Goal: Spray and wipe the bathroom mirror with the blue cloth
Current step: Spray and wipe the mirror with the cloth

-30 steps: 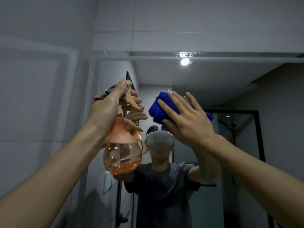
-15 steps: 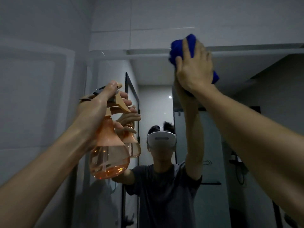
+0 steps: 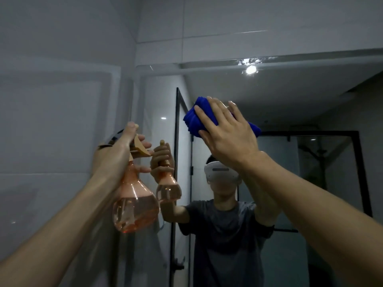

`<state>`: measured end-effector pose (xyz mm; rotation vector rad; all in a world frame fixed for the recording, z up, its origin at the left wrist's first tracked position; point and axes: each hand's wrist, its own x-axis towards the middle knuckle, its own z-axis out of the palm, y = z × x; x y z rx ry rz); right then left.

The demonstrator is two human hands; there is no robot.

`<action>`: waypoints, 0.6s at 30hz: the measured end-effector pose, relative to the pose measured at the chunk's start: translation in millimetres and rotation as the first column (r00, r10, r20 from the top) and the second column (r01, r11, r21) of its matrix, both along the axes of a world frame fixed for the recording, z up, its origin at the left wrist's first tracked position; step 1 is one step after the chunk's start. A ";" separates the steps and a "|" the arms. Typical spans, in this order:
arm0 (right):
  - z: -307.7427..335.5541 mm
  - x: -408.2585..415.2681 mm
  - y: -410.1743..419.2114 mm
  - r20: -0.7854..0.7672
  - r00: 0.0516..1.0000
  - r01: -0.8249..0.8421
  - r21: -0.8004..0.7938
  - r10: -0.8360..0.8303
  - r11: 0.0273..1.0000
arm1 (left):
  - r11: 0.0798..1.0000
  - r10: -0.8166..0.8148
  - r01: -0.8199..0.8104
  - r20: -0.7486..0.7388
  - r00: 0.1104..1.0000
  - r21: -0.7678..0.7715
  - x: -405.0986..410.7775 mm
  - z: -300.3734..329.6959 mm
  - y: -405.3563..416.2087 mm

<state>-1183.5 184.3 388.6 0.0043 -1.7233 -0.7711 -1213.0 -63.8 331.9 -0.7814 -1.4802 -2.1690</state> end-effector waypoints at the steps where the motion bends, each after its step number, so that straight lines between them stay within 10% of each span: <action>1: -0.1 -0.2 0.0 -0.004 1.000 0.000 -0.002 0.000 1.000 | 1.000 0.022 -0.022 0.007 1.000 0.001 -0.7 -1.7 -3.4; 18: 5.4 -10.7 -13.2 -0.055 0.998 -0.046 -0.113 0.040 0.993 | 0.995 0.032 -0.031 -0.007 0.999 0.092 1.0 -9.7 -17.5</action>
